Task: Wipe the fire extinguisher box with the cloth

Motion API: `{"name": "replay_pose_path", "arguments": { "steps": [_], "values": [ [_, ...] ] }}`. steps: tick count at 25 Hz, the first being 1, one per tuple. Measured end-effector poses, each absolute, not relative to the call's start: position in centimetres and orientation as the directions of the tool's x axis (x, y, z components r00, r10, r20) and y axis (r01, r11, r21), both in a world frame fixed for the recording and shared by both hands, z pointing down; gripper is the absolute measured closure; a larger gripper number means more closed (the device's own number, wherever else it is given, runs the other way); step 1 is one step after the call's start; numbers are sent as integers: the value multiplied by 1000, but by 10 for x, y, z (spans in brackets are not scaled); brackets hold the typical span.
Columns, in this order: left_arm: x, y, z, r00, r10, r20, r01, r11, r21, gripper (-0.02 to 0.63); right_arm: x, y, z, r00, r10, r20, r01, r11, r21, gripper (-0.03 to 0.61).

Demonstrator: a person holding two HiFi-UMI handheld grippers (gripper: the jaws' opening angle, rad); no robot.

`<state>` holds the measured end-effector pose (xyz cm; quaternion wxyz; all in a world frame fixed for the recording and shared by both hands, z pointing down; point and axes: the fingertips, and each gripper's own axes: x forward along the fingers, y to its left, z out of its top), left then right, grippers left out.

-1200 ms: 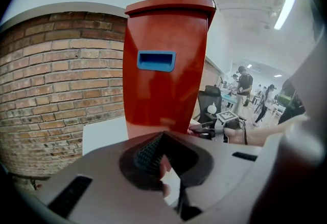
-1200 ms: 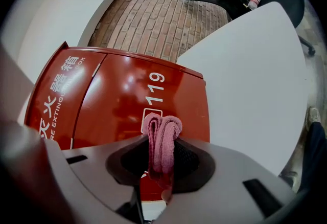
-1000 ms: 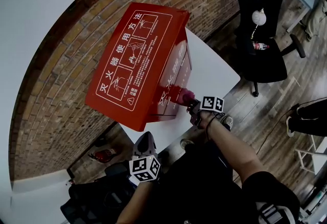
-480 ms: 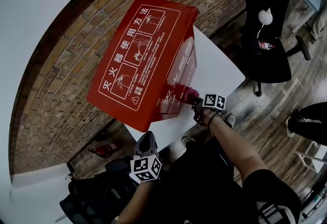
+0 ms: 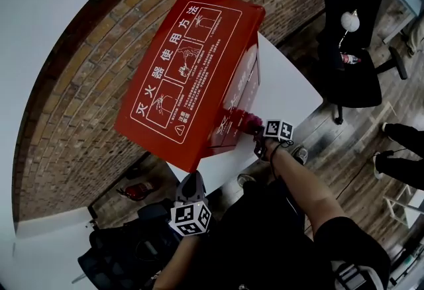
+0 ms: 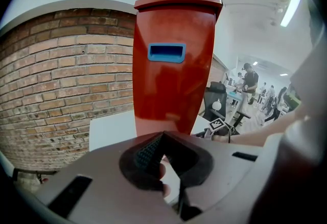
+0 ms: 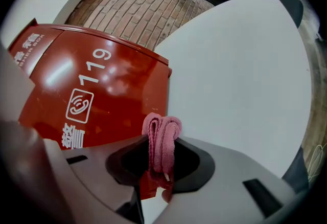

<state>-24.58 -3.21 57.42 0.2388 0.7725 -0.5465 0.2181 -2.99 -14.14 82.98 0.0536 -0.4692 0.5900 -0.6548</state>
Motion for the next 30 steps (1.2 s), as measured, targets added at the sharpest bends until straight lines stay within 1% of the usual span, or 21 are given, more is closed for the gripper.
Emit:
{"name": "replay_pose_path", "arguments": {
  "steps": [9,22,30],
  "values": [
    [-251,-28,577,299,-739,604,-952,-276,135,586,-34,-137,854,-532,-585,613,-533,-331,-779,468],
    [-241,-22,578,321,-736,596,-945,-292,147,586,-49,-121,852,-551,-557,622,-558,-308,-770,468],
    [-255,-18,570,299,-753,586,-953,-272,137,586,-64,-103,851,-558,-551,621,-554,-310,-772,468]
  ]
}}
